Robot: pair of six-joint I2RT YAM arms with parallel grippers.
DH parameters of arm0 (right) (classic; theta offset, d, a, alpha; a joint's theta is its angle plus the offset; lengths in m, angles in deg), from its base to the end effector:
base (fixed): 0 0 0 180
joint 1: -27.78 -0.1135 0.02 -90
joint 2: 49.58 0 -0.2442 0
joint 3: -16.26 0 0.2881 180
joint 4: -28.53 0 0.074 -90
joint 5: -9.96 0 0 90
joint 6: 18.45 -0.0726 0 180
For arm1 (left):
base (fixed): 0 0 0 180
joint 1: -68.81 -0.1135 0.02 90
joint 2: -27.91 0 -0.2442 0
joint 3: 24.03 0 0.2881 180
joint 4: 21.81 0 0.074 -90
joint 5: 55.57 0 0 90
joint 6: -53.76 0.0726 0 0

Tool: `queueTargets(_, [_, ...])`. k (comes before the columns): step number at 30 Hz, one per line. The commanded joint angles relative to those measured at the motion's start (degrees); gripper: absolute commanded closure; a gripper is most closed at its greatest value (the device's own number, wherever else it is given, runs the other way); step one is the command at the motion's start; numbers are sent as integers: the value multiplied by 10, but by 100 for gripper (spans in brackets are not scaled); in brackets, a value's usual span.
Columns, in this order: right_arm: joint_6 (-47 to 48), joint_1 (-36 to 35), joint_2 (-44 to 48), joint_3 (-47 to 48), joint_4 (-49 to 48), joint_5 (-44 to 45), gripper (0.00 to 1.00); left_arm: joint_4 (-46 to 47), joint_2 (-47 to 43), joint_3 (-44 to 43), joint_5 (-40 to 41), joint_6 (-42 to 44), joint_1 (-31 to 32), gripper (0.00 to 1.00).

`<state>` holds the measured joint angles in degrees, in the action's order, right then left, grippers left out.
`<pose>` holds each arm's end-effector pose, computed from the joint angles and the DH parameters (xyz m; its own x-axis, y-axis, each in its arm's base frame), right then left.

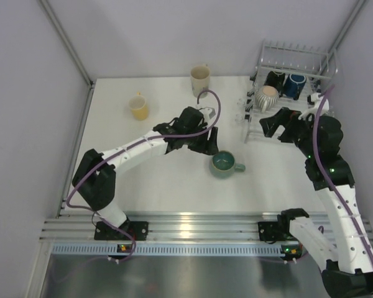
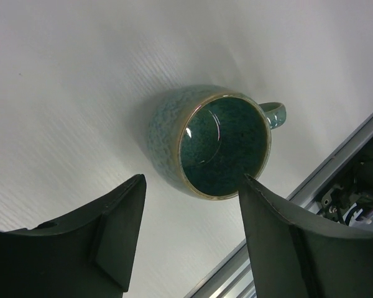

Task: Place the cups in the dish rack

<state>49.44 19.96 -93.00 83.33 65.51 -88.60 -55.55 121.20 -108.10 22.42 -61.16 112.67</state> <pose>0.2446 0.0445 0.3633 -0.3163 0.3323 -0.8886 -0.1716 0.9012 0.3980 0.2956 -0.3050 0.2123 -0.7775 0.1755 -0.6039 0.5072 0.7429 -0.4370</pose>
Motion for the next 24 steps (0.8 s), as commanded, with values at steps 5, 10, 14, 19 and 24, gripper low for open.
queueTargets(5, [-21,2,5,-19,10,-25,1,-15,50,-27,20,-11,4,34])
queueTargets(10, [-31,1,20,-48,18,-40,0,-26,69,-30,11,-66,5,35])
queueTargets(14, [-36,2,29,-71,14,-44,1,-30,89,-25,-6,-99,11,37])
queueTargets(19, [-38,2,34,-105,18,-62,1,-43,123,-27,1,-108,18,40])
queueTargets(24, [-45,2,55,-138,28,-83,1,-57,140,-46,15,-104,18,59])
